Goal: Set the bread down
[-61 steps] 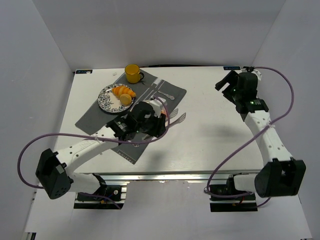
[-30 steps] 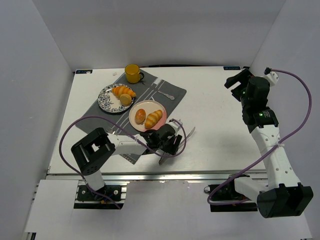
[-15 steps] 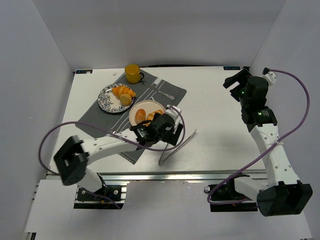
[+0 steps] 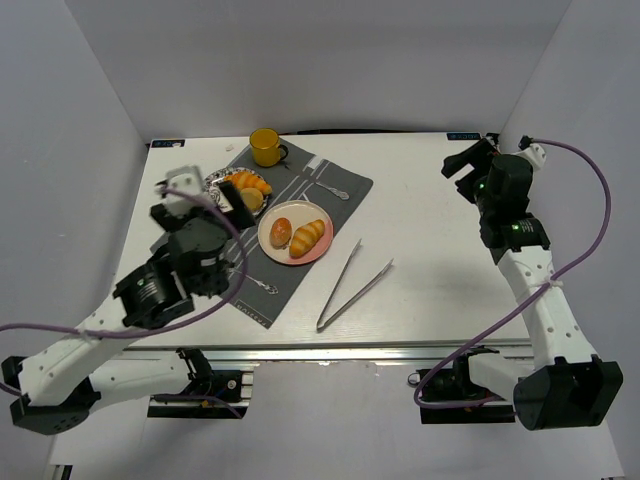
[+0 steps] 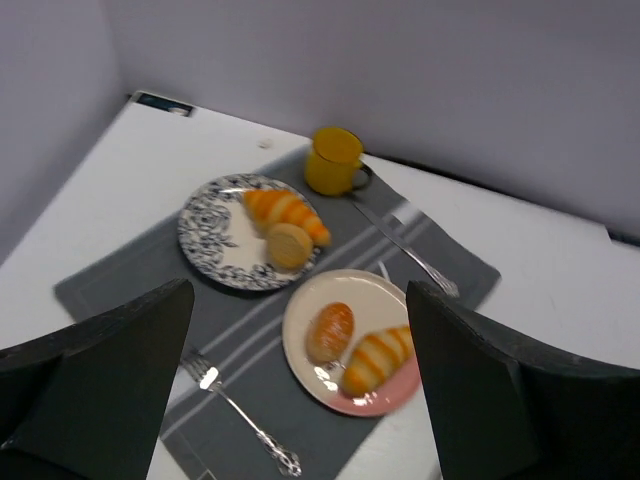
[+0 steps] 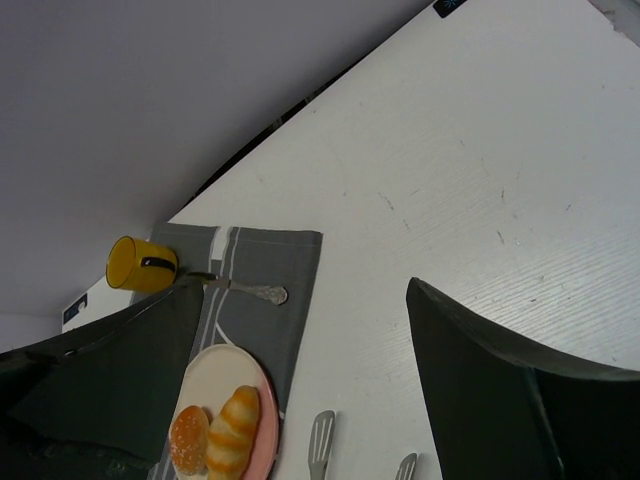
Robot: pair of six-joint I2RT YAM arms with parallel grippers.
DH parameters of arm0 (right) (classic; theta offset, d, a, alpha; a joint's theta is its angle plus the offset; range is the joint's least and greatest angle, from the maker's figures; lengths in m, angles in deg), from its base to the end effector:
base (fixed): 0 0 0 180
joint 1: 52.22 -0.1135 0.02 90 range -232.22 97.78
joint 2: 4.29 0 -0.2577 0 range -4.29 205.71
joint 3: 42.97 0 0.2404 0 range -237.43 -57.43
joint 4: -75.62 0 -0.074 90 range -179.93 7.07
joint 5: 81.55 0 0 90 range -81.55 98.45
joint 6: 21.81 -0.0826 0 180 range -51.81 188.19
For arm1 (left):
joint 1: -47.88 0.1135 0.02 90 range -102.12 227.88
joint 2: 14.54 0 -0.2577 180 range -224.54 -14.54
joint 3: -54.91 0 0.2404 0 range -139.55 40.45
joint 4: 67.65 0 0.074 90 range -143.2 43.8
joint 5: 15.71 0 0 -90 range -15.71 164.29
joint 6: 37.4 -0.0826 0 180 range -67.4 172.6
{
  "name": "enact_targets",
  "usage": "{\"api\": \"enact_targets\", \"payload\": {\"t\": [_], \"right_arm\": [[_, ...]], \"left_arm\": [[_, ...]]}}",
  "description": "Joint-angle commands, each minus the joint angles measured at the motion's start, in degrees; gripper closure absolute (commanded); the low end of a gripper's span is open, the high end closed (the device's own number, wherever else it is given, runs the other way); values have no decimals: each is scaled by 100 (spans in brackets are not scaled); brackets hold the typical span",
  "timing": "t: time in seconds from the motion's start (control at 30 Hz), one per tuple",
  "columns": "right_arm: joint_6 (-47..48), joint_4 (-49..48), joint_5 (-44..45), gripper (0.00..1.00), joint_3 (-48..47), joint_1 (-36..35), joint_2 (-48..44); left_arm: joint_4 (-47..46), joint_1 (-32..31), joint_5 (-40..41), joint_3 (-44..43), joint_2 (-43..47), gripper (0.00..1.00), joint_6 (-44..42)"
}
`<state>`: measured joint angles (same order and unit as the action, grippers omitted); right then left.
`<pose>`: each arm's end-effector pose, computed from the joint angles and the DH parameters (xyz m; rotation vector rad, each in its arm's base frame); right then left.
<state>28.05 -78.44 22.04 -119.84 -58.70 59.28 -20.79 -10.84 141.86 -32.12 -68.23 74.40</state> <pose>0.2901 0.0134 0.3658 0.6826 1.6660 0.3717 0.1540 -0.1064 0.4286 -0.2694 1.6381 0.0019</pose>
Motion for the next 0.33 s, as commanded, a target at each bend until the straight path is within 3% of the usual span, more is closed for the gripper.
{"api": "enact_targets", "payload": {"t": [0.0,0.13,0.3], "right_arm": [[-37,-472,-172,11,62,7,-3],[-117,-516,-277,11,106,6,-20],[-99,-208,-189,10,-104,15,112]], "left_arm": [[312,-17,1337,375,847,2,570],[126,-8,1504,762,1536,2,685],[723,-17,1707,561,1371,2,931]]}}
